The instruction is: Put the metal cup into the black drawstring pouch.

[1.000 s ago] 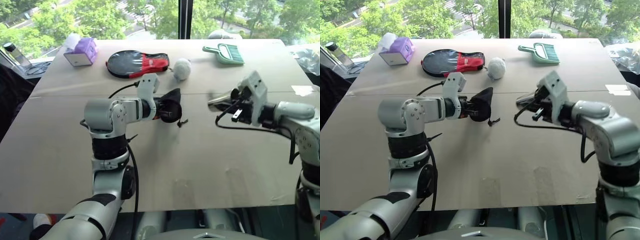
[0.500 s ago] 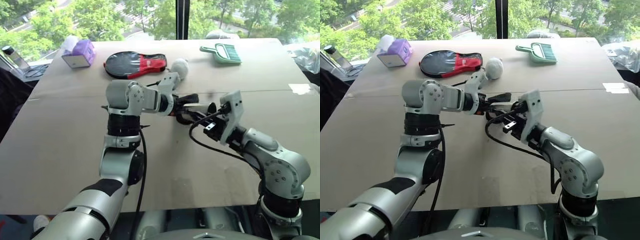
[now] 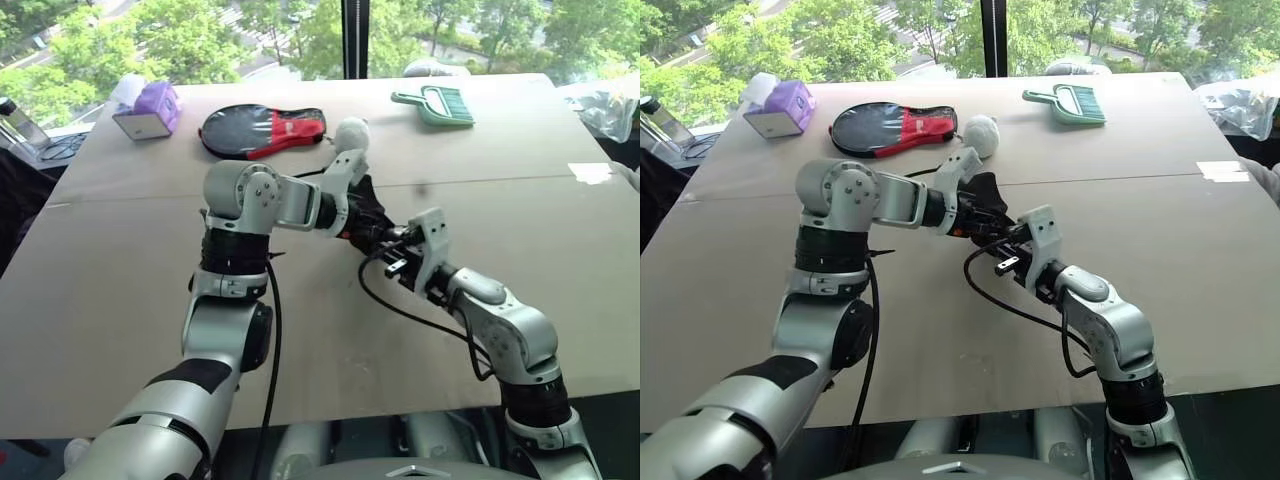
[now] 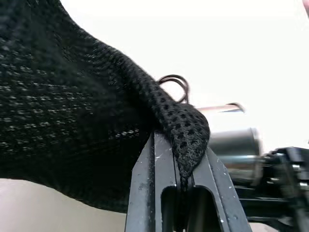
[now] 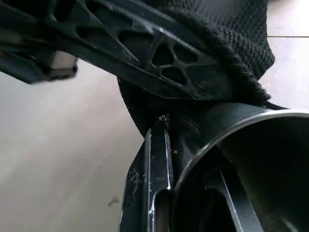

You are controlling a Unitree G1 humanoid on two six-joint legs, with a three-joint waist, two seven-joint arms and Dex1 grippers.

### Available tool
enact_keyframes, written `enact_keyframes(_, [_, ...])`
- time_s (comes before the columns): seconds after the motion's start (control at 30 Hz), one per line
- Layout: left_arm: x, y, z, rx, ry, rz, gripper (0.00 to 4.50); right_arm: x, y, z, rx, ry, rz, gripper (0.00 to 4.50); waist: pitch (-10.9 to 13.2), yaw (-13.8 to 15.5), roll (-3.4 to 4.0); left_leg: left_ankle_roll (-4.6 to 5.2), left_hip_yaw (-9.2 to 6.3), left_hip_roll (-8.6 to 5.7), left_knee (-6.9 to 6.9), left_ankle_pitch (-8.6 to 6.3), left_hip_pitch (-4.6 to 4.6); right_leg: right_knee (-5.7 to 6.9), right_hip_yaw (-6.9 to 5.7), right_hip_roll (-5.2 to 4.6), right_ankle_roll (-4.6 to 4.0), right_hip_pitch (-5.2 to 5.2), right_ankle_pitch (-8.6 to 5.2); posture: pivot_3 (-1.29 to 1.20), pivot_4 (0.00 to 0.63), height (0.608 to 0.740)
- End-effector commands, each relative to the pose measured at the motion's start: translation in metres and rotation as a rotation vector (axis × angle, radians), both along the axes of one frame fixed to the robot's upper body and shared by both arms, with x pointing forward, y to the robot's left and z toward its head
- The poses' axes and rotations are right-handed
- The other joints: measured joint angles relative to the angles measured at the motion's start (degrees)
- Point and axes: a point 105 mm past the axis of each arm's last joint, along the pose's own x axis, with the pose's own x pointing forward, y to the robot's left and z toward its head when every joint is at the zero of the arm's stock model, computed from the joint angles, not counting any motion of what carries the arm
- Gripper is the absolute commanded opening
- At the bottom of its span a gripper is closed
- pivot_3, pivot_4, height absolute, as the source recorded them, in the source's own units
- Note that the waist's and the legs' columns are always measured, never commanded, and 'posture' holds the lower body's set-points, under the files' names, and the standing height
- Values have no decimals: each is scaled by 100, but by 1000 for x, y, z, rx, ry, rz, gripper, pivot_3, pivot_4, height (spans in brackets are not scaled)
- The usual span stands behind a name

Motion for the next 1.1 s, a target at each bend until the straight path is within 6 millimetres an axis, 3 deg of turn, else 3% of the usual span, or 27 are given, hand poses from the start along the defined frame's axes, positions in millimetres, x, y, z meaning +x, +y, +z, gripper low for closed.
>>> enact_keyframes(0.03, [-10,-7,12,-32,-35,-75,0,-3,17,29,122,-117,80,75,0,-2,0,0,-1,0,-1,0,0,0,0,1,0,-1,0,0,150,740])
enact_keyframes(0.27, [-12,9,16,-32,-31,-66,0,32,9,41,479,-8,-88,75,0,1,1,-3,-6,1,2,1,5,4,4,2,0,0,0,0,150,740])
enact_keyframes(0.43, [-9,25,22,-54,-37,-16,0,38,-1,51,783,118,-97,75,0,-2,1,-3,-11,0,0,2,5,2,-1,1,0,-1,0,0,150,740])
enact_keyframes(0.57, [-8,22,30,-107,-31,-11,0,37,7,57,832,143,-42,75,-2,-6,2,-3,-11,-2,1,2,5,3,-1,0,0,0,0,0,150,740])
enact_keyframes(0.63, [-6,20,33,-134,-20,0,0,34,16,61,793,119,-6,75,-1,-17,3,-3,-11,-2,0,2,5,4,-1,1,0,0,0,0,150,740])
enact_keyframes(0.73, [-4,17,42,-215,-24,20,0,26,39,65,529,-41,71,75,-1,-100,3,-3,-8,-2,0,2,5,5,3,1,0,-2,0,0,150,740])
enact_keyframes(0.87, [-6,10,61,-306,-72,-6,0,19,60,52,215,-233,185,75,-2,-161,3,-3,-7,-5,2,2,5,8,6,3,0,-4,0,0,150,740])
enact_keyframes(1.1, [-18,13,78,-327,-154,-84,0,30,52,26,52,-278,155,75,-2,-156,3,-5,-11,-4,2,3,7,7,8,4,0,-3,0,0,150,740])
